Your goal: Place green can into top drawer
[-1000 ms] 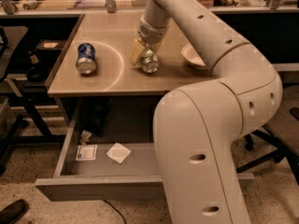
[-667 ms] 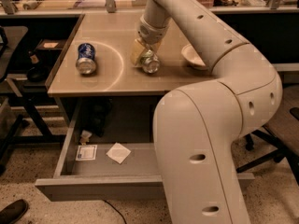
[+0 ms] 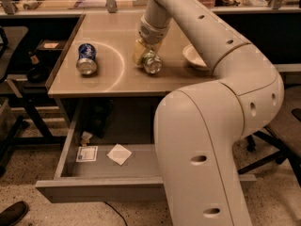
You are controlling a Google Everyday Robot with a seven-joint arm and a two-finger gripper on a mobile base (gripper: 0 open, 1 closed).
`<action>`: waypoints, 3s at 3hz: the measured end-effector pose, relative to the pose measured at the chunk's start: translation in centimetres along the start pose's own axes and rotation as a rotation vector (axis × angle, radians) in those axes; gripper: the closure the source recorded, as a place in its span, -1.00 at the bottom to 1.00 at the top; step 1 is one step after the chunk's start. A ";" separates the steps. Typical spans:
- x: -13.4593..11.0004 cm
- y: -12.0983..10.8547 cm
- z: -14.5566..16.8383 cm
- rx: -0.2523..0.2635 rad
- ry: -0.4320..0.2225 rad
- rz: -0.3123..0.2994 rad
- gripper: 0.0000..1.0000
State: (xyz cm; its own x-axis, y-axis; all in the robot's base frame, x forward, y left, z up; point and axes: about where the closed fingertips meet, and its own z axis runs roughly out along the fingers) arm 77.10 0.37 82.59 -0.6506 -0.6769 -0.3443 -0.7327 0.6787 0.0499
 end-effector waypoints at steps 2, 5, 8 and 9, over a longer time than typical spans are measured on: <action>0.0 1.2 -0.8 -0.025 -0.028 -0.038 1.00; 3.2 3.4 -4.2 -0.064 -0.048 -0.051 1.00; 10.4 9.4 -6.2 -0.048 -0.006 -0.039 1.00; 12.3 11.4 -6.7 -0.062 -0.004 -0.032 1.00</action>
Offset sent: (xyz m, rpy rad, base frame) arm -0.0300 0.0017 0.0213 0.0491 -0.0247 0.0612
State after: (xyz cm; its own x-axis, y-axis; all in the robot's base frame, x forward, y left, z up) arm 59.40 -2.18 85.24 -0.6257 -0.6970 -0.3502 -0.7643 0.6375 0.0969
